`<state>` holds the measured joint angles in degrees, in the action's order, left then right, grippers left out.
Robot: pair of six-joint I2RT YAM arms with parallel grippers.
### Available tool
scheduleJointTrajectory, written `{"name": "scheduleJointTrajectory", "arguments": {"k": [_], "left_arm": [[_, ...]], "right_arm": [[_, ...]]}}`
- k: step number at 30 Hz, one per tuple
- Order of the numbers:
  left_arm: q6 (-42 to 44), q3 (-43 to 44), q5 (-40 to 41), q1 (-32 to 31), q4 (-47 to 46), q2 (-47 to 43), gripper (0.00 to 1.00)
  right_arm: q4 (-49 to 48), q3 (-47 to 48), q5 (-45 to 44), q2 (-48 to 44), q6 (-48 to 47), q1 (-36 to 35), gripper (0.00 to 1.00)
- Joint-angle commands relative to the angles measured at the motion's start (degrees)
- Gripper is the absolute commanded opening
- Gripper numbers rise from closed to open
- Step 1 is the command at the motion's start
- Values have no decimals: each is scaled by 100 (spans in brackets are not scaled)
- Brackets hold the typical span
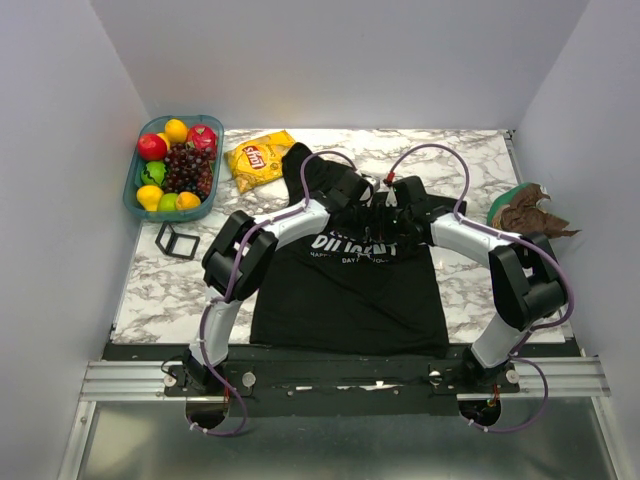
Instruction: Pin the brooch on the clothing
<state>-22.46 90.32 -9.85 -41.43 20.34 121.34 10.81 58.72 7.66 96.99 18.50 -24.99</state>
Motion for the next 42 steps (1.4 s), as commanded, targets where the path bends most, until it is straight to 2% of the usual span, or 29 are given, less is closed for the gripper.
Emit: {"name": "scheduleJointTrajectory", "arguments": {"k": [1, 16, 21, 31, 42], "left_arm": [[-75, 143, -167, -41, -144, 162, 0], [-92, 205, -211, -49, -205, 276, 0], [-118, 152, -228, -49, -311, 189, 0], [-180, -76, -210, -49, -565, -57, 0], [-250, -629, -1001, -49, -1286, -462, 0]], "right_arm": [[-316, -176, 560, -171, -136, 38, 1], [-439, -229, 921, -110, -347, 12, 1], [-431, -177, 948, 162, -391, -23, 1], [-395, -185, 492, 628, -418, -41, 1], [-466, -168, 219, 795, -303, -41, 1]]}}
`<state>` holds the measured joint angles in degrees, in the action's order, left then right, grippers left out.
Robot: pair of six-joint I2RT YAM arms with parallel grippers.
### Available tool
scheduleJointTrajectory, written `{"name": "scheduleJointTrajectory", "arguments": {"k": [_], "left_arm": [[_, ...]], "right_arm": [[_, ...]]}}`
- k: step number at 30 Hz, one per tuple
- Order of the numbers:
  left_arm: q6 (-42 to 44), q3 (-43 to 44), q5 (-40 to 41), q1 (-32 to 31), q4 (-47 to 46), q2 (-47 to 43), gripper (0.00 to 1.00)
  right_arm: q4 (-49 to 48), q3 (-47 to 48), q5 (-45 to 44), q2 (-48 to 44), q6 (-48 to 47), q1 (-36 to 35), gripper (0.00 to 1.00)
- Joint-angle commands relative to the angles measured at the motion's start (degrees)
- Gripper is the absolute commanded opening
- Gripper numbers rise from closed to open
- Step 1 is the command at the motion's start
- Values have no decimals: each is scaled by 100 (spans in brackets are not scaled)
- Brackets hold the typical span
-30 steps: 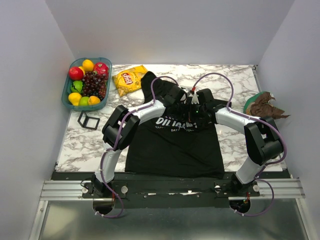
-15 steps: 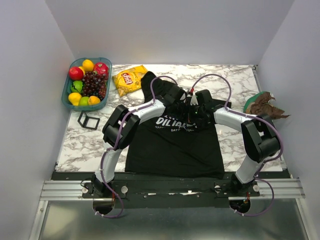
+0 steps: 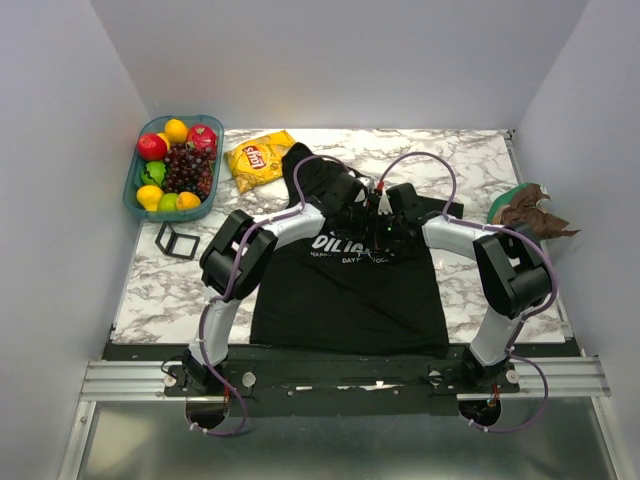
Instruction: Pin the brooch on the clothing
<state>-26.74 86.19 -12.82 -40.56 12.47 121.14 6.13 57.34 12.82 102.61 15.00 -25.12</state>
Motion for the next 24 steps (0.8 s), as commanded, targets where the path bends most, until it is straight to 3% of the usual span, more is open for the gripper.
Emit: {"name": "scheduleJointTrajectory", "arguments": {"k": [1, 24], "left_arm": [[187, -243, -765, -137, -578, -495, 0], [231, -885, -1399, 4, -1309, -1102, 0]], "right_arm": [[2, -30, -306, 233, 46, -28, 1], [-59, -56, -377, 111, 117, -28, 1]]}}
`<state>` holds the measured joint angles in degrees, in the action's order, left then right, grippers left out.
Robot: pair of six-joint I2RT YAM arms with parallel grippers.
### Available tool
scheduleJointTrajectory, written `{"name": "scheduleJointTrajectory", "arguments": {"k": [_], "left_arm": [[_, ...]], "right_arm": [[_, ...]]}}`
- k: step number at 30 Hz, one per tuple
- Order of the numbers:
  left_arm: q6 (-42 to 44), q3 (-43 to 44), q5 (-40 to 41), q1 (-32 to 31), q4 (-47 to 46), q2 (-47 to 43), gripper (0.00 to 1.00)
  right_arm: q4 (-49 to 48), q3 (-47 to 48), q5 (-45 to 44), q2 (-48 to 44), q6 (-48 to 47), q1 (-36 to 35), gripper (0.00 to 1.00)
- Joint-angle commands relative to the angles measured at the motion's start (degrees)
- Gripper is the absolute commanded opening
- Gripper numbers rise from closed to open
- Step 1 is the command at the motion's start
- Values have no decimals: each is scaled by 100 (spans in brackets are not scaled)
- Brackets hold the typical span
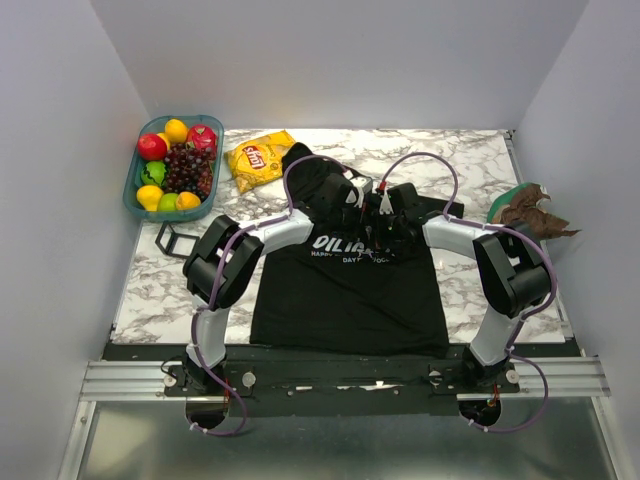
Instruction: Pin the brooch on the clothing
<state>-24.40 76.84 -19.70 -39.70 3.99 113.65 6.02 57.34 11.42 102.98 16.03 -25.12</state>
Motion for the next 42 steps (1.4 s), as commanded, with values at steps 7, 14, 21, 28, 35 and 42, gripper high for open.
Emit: {"name": "scheduleJointTrajectory", "arguments": {"k": [7, 14, 21, 28, 35, 42], "left_arm": [[-38, -37, -614, 59, -408, -422, 0], [50, -55, -727, 200, -250, -440, 0], [146, 68, -947, 314, -30, -405, 0], [375, 331, -1106, 428, 409, -343, 0], [858, 648, -1650, 516, 928, -158, 0], [1025, 350, -2466, 648, 630, -45, 0]], "right_arm": [[48, -118, -281, -190, -4, -19, 4], [250, -250, -394, -681, -4, -19, 39], [549, -487, -623, -1472, -100, 157, 61], [628, -900, -457, -2343, -144, 517, 76], [-90, -1163, 622, -2458, -197, 869, 76], [-883, -1445, 1423, -2239, -294, 992, 75]]}}
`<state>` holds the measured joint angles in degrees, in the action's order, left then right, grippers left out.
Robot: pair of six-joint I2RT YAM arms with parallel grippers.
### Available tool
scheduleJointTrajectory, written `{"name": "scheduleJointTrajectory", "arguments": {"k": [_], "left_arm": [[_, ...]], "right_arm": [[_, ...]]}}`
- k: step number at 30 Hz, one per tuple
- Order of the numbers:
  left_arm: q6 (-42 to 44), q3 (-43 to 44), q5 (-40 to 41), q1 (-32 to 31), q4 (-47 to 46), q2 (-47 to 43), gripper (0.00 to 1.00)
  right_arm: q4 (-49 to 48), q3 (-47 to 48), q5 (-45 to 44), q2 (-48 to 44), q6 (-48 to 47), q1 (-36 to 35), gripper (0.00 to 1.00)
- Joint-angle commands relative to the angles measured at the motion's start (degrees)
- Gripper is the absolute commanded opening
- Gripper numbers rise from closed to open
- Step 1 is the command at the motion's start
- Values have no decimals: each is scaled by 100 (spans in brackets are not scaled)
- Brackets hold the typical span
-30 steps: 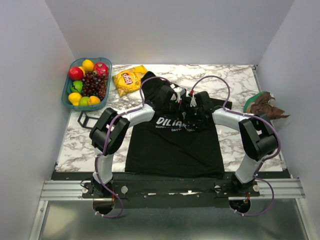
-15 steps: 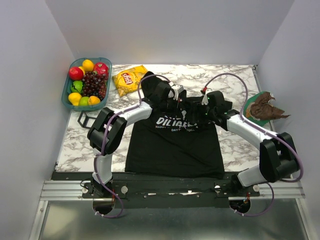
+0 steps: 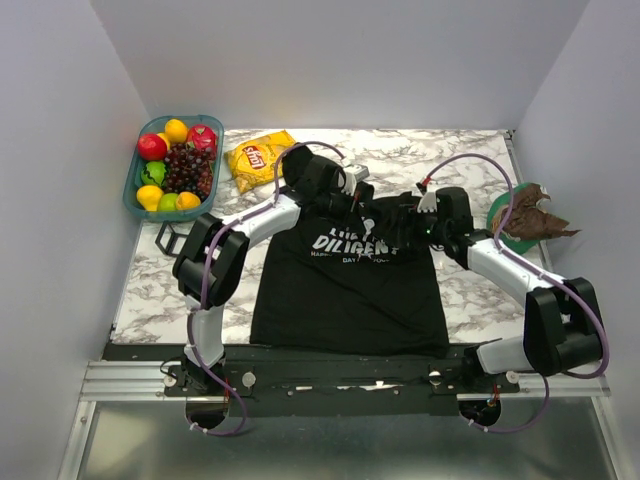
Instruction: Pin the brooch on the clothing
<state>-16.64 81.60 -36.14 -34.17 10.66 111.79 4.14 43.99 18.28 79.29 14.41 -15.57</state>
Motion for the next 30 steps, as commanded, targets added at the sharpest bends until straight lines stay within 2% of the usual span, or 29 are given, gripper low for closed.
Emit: {"name": "scheduleJointTrajectory", "arguments": {"k": [1, 8, 30], "left_arm": [[241, -153, -911, 104, -176, 168, 0], [109, -127, -1422, 121, -371, 361, 0], [-85, -145, -1651, 174, -591, 423, 0]], "right_arm": [[-756, -144, 808, 166, -149, 37, 75], [-1275, -303, 1010, 324, -316, 37, 74], [-1574, -312, 1318, 711, -404, 28, 70]]}}
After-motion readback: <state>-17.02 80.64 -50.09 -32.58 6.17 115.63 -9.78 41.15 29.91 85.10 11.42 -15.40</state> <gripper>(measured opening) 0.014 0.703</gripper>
